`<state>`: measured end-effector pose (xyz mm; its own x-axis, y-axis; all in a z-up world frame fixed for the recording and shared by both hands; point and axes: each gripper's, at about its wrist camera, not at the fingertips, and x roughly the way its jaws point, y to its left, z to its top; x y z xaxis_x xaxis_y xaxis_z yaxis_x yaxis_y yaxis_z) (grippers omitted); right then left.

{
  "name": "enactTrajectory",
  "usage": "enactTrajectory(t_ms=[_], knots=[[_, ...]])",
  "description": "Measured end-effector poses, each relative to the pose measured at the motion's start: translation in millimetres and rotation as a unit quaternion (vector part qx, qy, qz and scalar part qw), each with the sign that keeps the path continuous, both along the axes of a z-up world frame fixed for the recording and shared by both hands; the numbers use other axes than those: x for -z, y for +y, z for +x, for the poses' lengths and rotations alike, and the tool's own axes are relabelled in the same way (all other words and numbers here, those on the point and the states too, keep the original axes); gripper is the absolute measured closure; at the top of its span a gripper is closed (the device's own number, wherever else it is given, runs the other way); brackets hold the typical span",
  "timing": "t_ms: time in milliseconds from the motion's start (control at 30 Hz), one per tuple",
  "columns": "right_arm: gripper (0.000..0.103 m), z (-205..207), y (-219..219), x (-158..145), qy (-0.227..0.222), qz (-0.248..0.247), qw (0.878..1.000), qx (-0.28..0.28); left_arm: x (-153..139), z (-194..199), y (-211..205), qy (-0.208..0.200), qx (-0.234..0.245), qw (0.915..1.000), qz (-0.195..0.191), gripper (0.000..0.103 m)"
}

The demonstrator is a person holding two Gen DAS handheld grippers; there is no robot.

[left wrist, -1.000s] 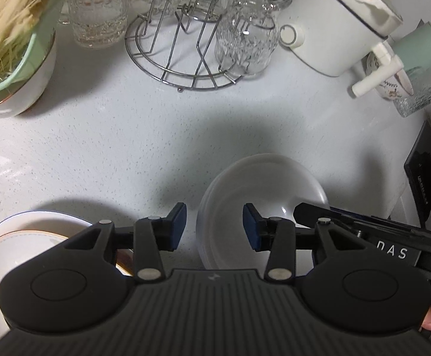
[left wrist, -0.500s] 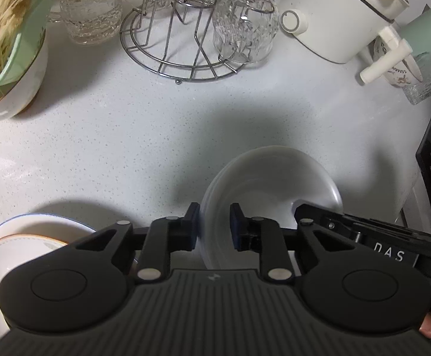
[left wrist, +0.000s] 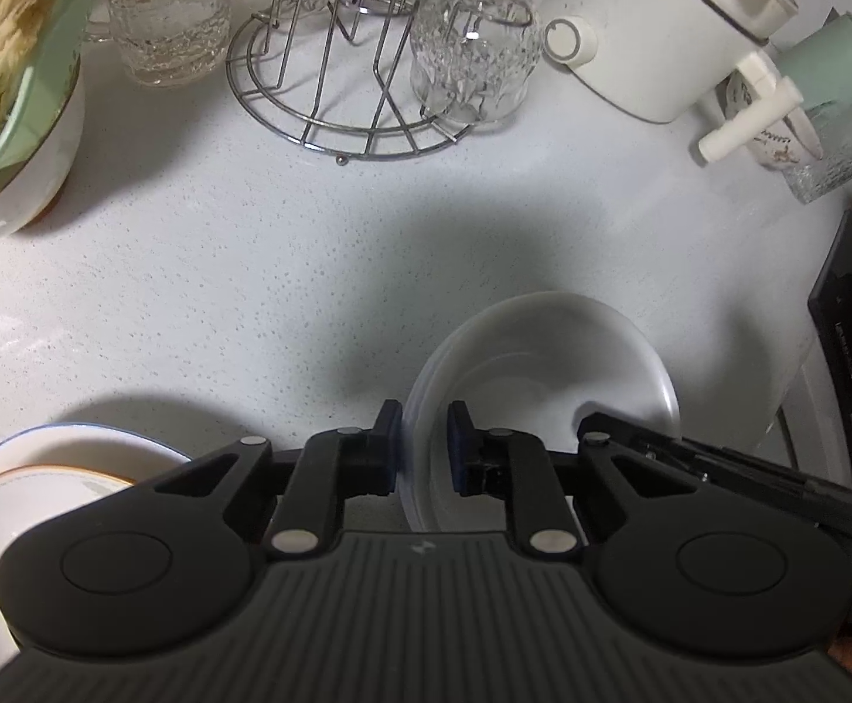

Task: Organize plates and bowls
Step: 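Lift the white bowl with both grippers and carry it toward the plate stack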

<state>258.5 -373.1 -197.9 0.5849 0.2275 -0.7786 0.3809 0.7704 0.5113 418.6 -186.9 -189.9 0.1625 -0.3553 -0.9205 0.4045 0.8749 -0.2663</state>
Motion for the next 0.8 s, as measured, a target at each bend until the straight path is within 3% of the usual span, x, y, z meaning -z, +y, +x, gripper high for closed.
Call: enactTrajectory(t_ms=[333,633,800], knots=[[0.084,-13.4,-7.5,-28.8,-0.013,0.001,1.000,0.016,-24.8,-8.2,3.9,0.009,0.000,0.9997,-0.021,0.084],[0.084,-26.3,-10.3,-58.4,-0.022,0.002,1.000,0.015,-59.0,-20.0,2.5,-0.008,0.002,0.9992,-0.039,0.083],[0.085,-33.6,-3.2,-72.9,-0.026,0.012,1.000,-0.002,-86.3,-36.8,7.1,-0.029,0.013,0.9994,-0.012,0.083]])
